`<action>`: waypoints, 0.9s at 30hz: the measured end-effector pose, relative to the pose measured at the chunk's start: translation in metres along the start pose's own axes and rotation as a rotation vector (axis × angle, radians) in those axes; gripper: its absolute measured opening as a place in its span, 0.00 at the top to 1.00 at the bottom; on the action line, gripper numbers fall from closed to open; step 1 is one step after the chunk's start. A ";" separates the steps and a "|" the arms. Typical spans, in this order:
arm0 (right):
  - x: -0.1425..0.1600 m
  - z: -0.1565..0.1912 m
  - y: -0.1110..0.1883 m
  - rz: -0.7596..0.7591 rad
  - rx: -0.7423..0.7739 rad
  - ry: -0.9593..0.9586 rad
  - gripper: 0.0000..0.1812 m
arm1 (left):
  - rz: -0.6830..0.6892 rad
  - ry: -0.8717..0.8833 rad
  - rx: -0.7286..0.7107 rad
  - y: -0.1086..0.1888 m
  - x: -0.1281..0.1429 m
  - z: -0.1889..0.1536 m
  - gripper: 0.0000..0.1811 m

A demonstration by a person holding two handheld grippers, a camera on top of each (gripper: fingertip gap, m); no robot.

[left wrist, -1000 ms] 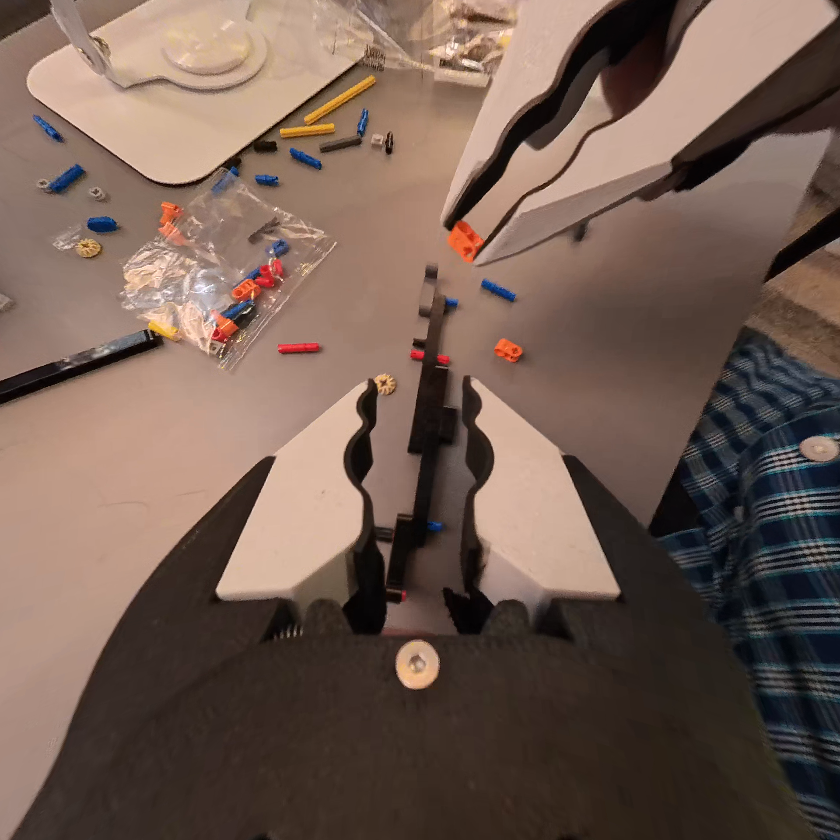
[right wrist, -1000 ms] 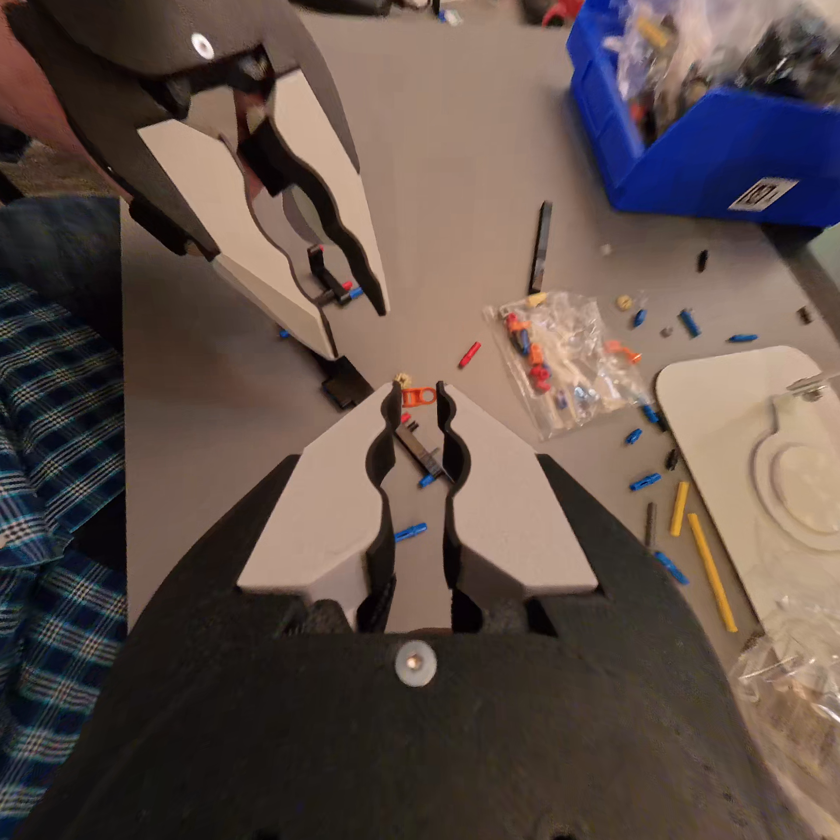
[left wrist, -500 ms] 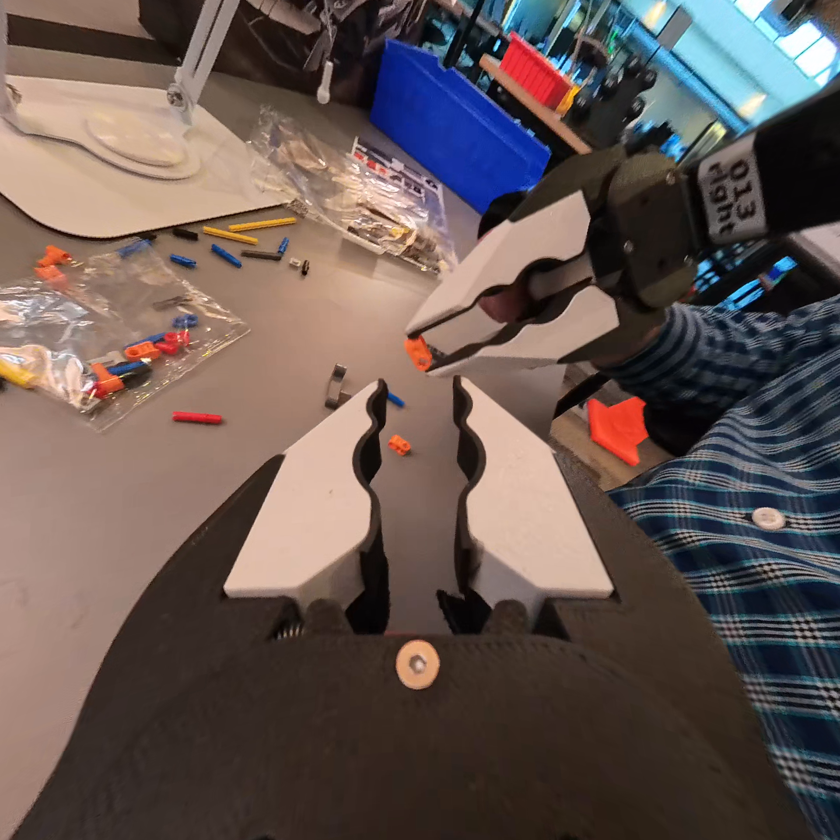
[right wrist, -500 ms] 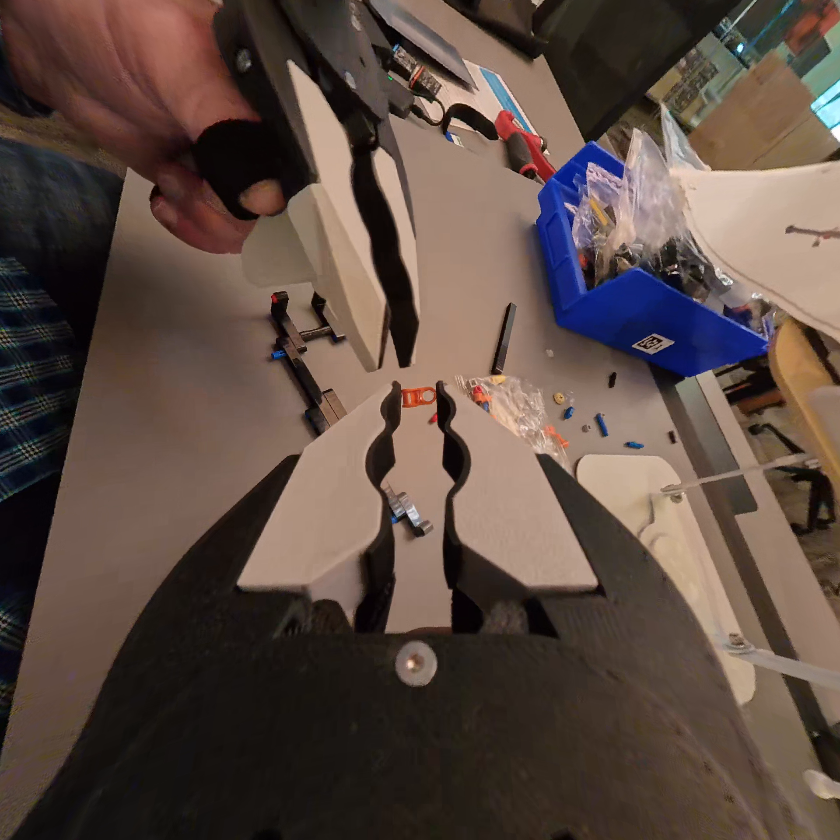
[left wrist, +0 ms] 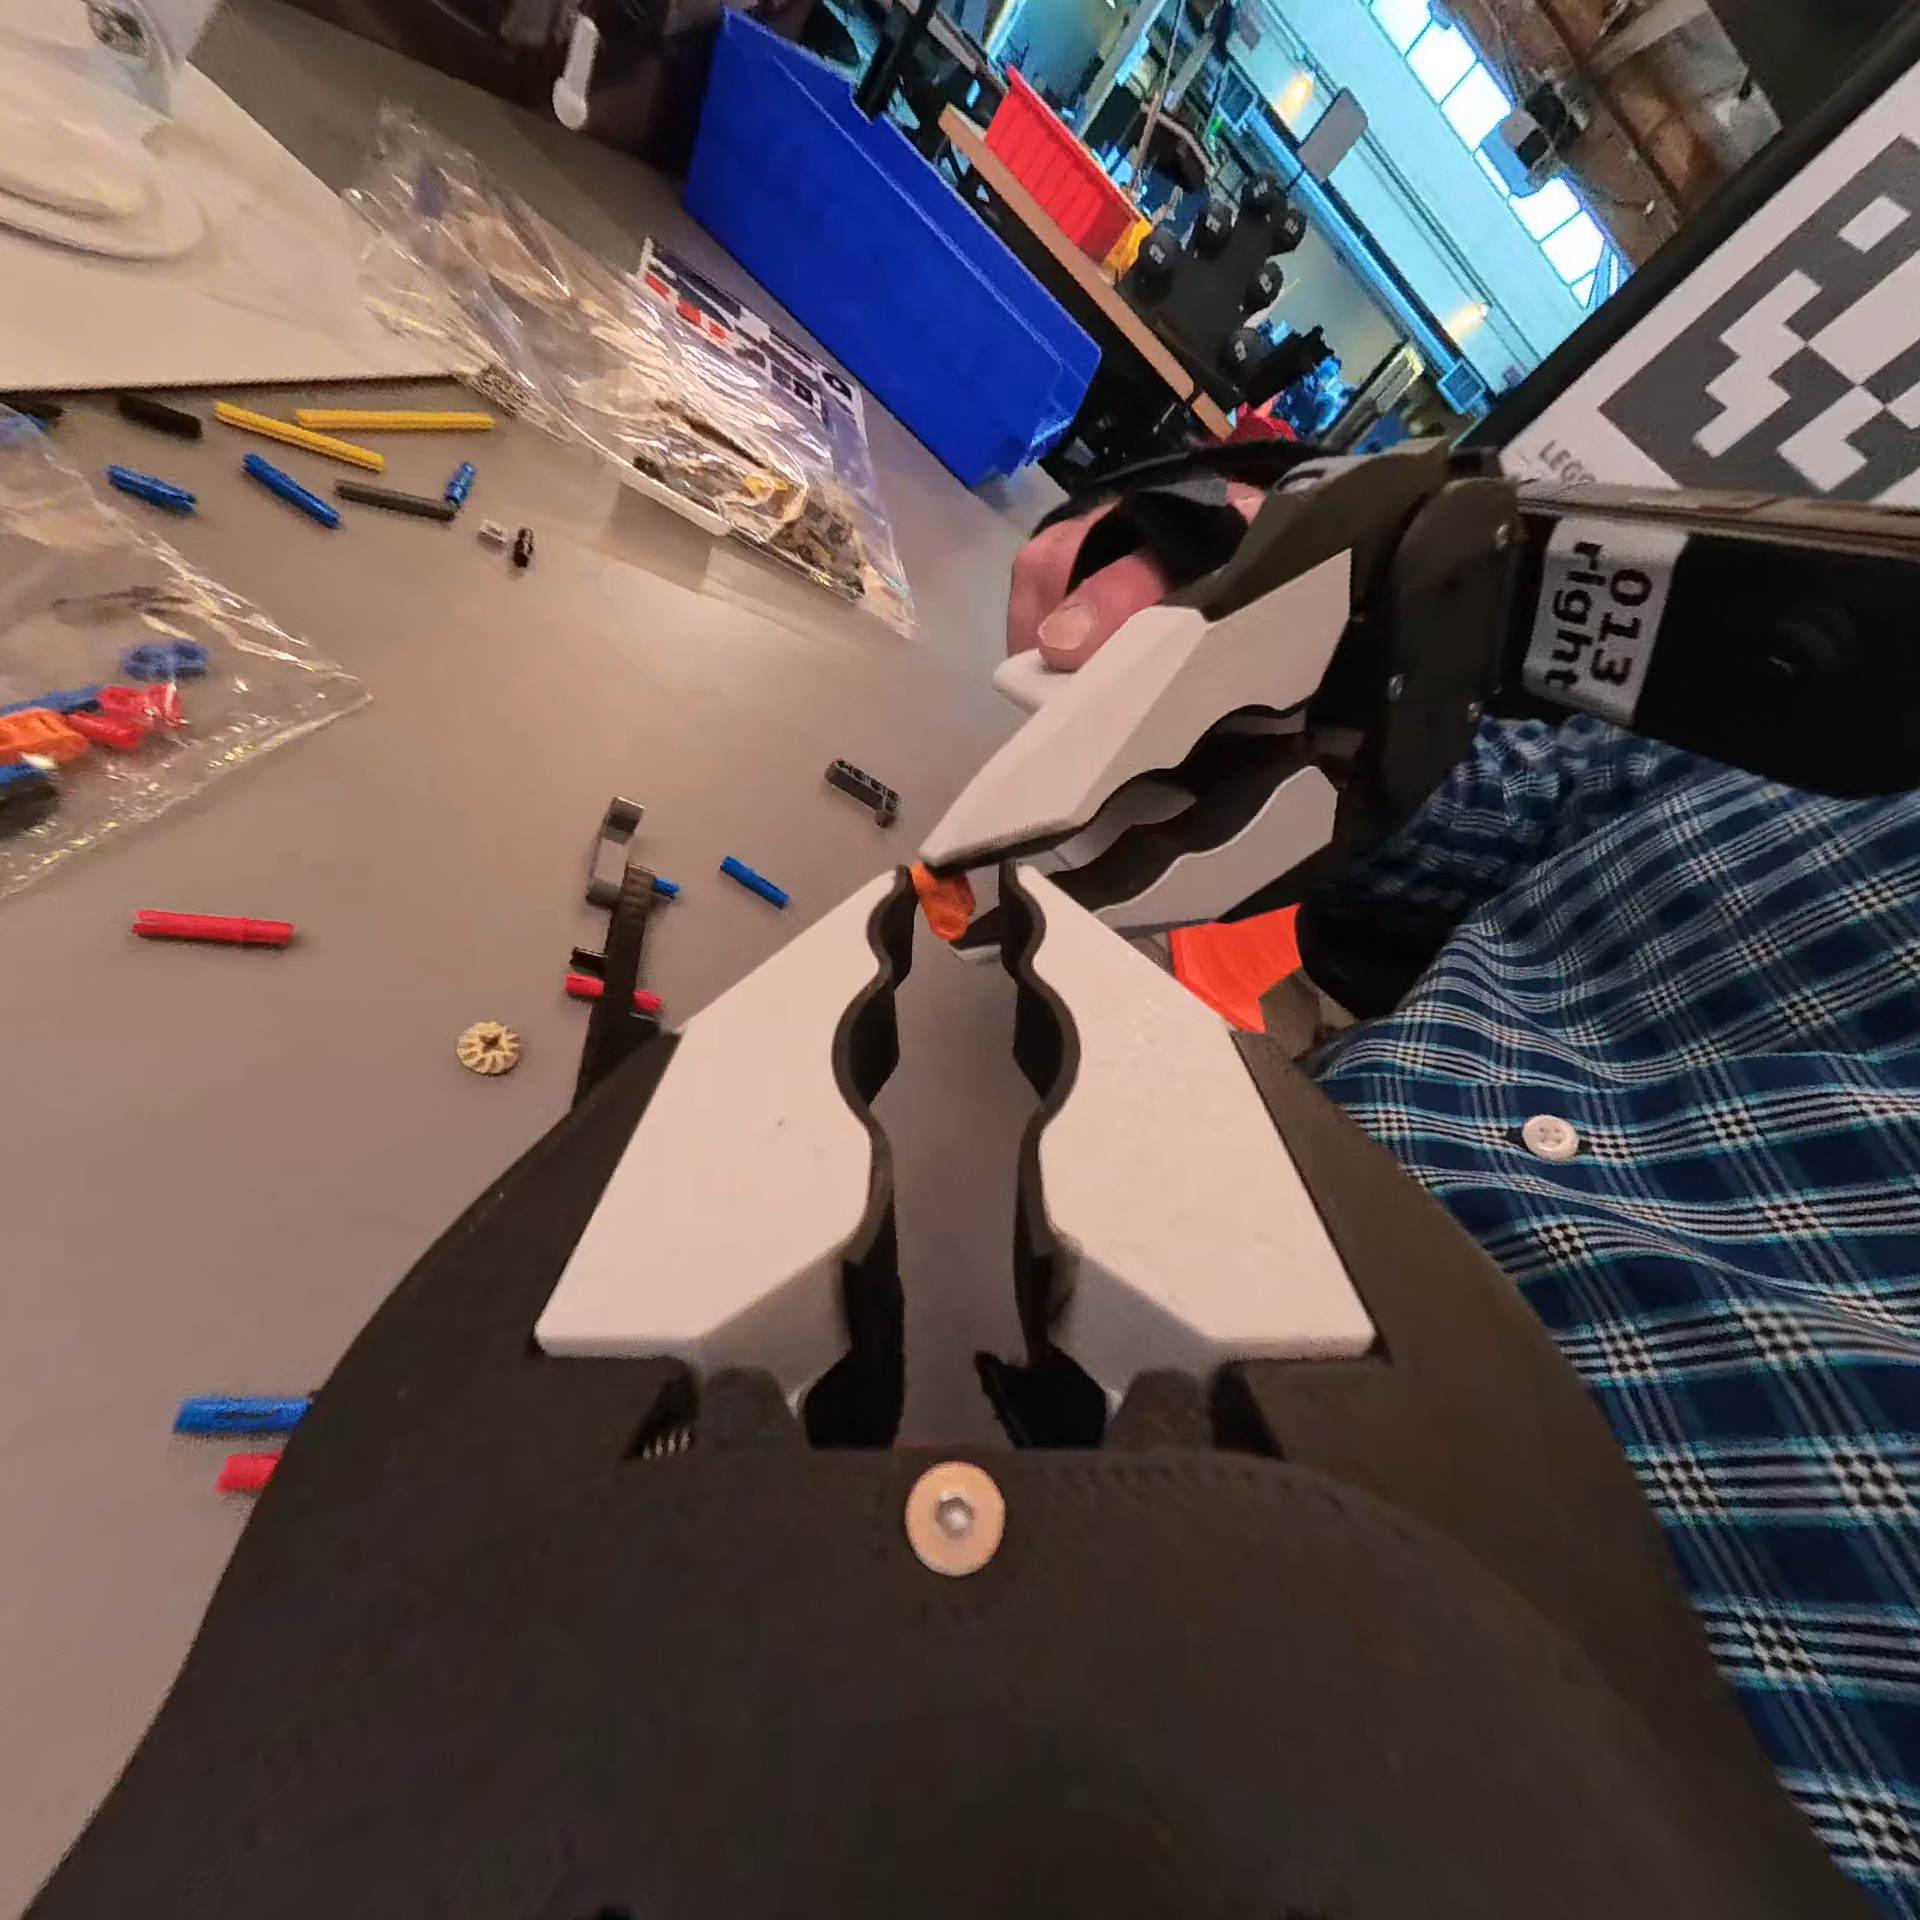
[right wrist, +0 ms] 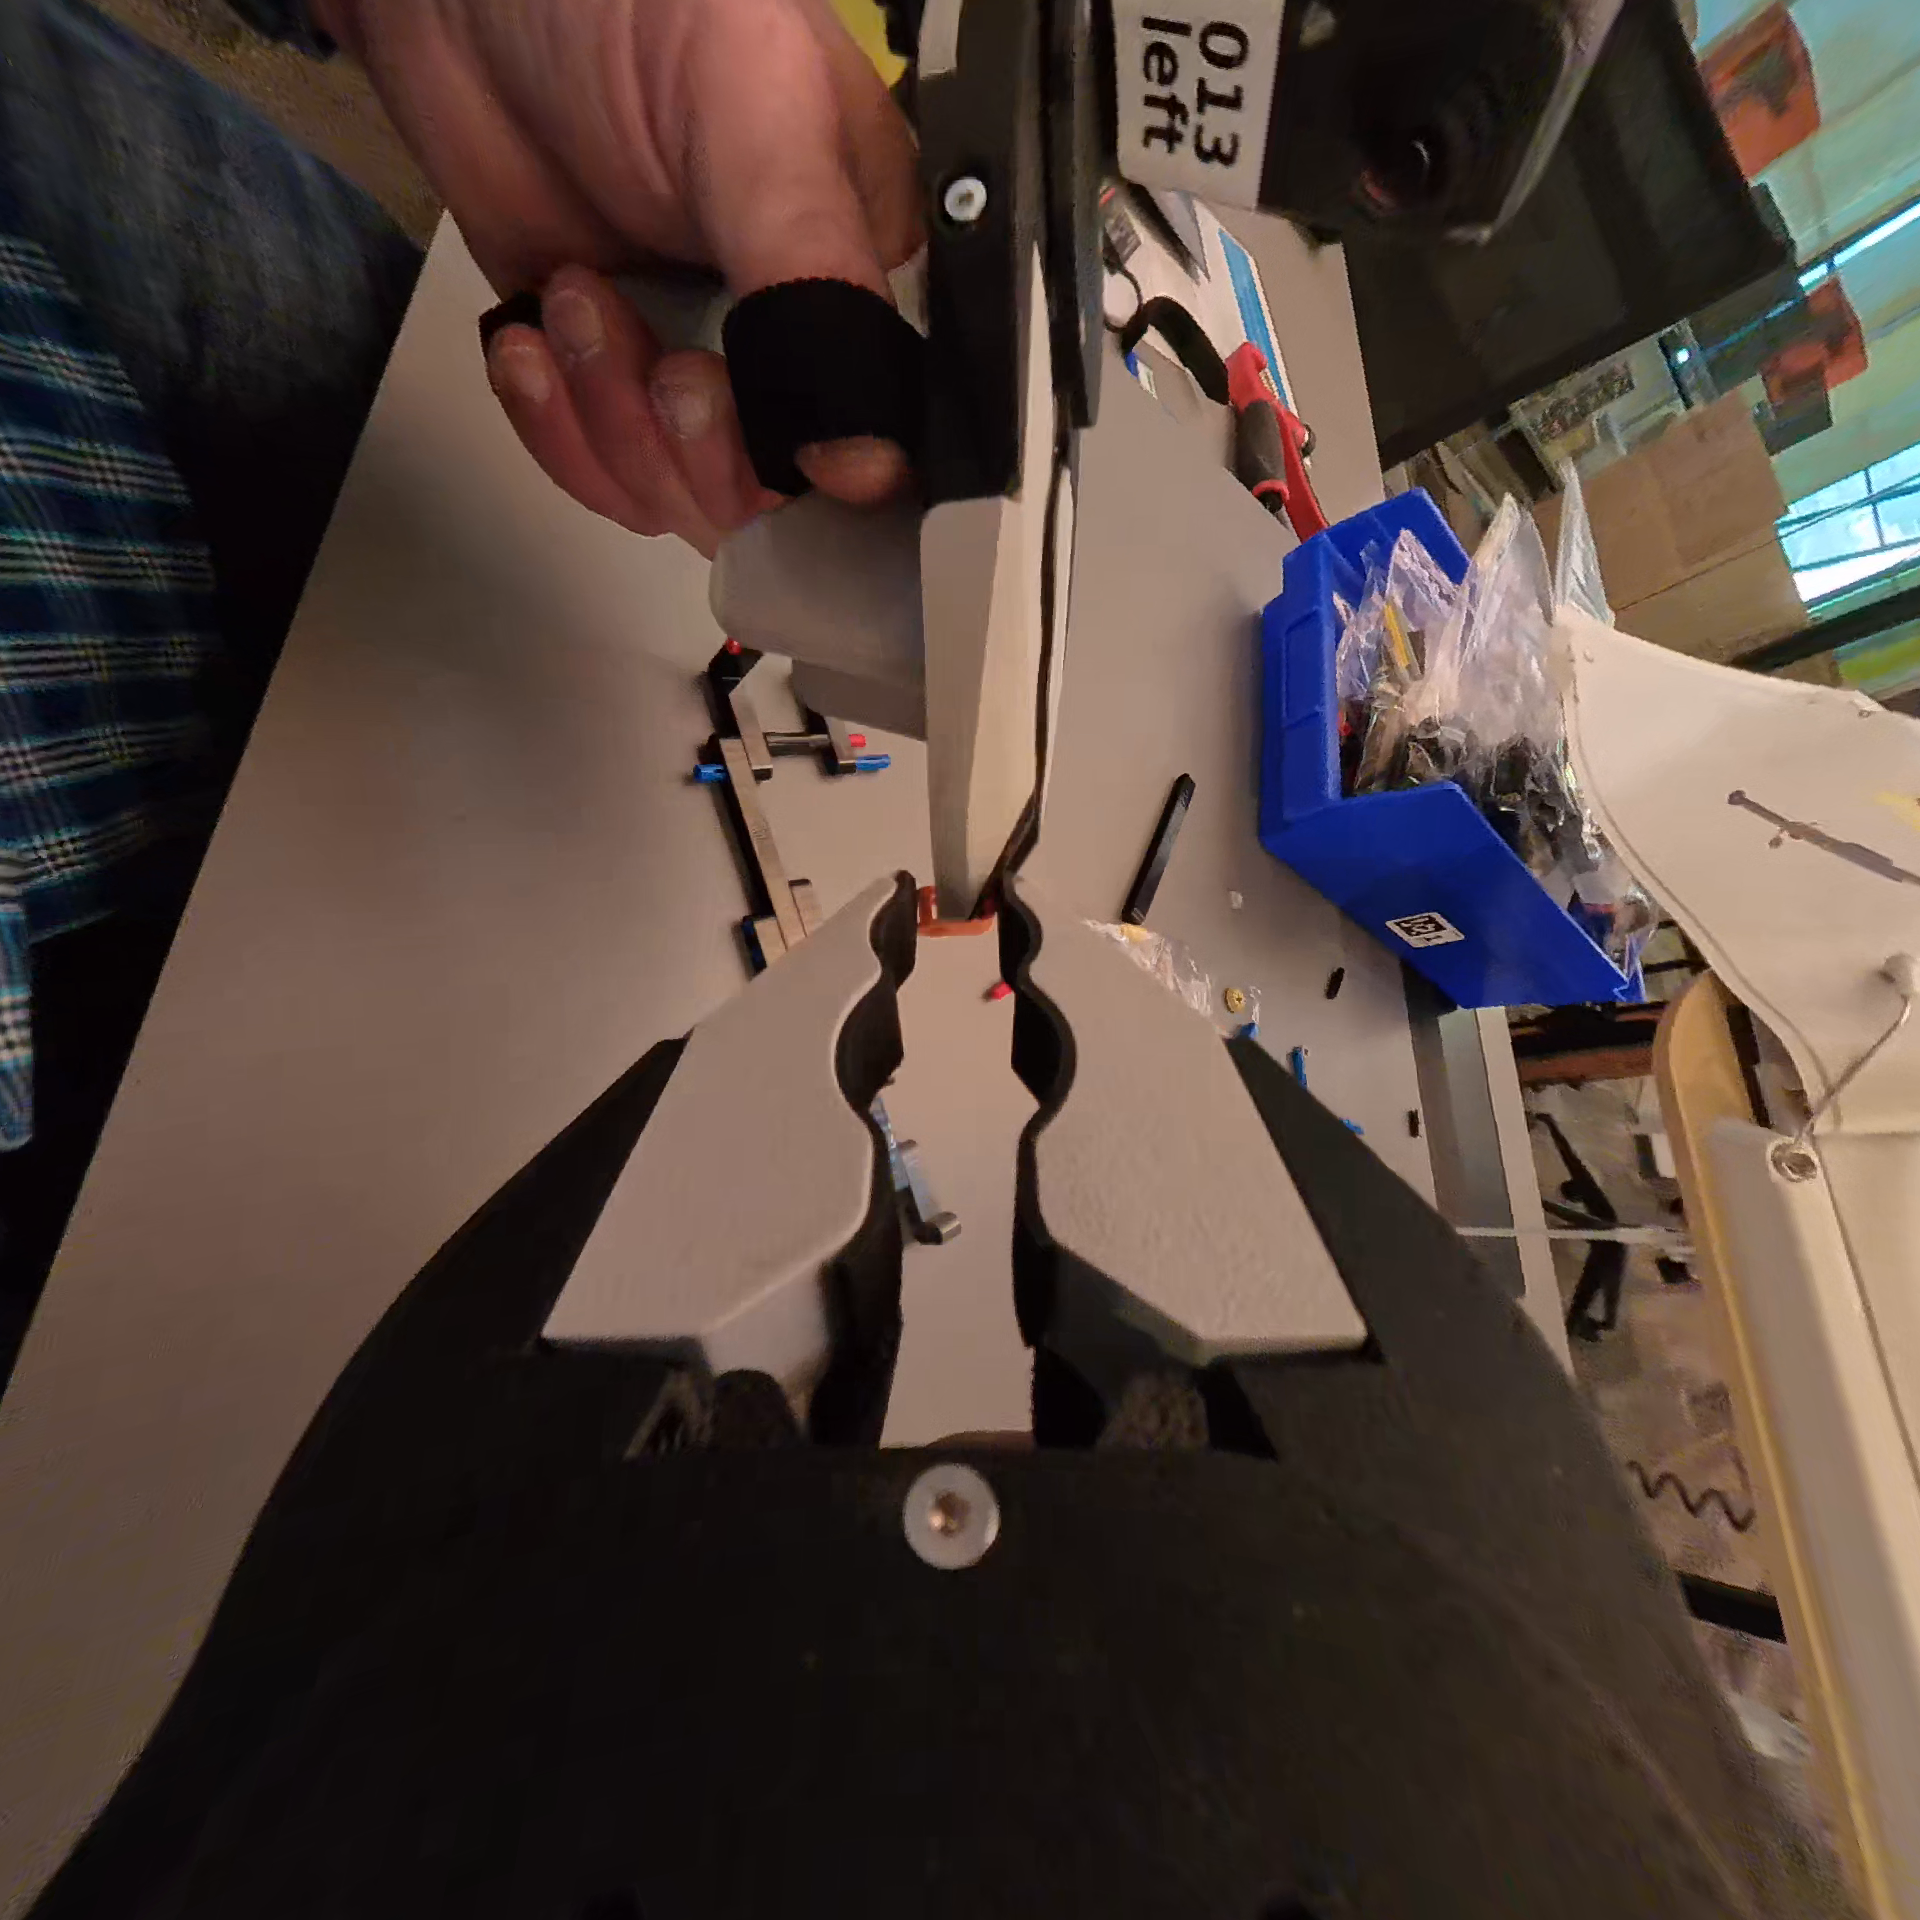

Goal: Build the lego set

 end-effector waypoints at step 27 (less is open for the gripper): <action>0.019 -0.019 0.001 -0.237 -0.377 -0.886 0.94 | -0.113 0.031 0.131 0.004 -0.007 0.006 0.97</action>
Point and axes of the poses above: each gripper's, where its closed fingertips meet, y back along the fingers, x out of its underside, z = x × y across the jaws, the point moved 5 cm from there along y, back along the fingers, and after that the axes turned 2 degrees about -y, right-handed, at the moved point
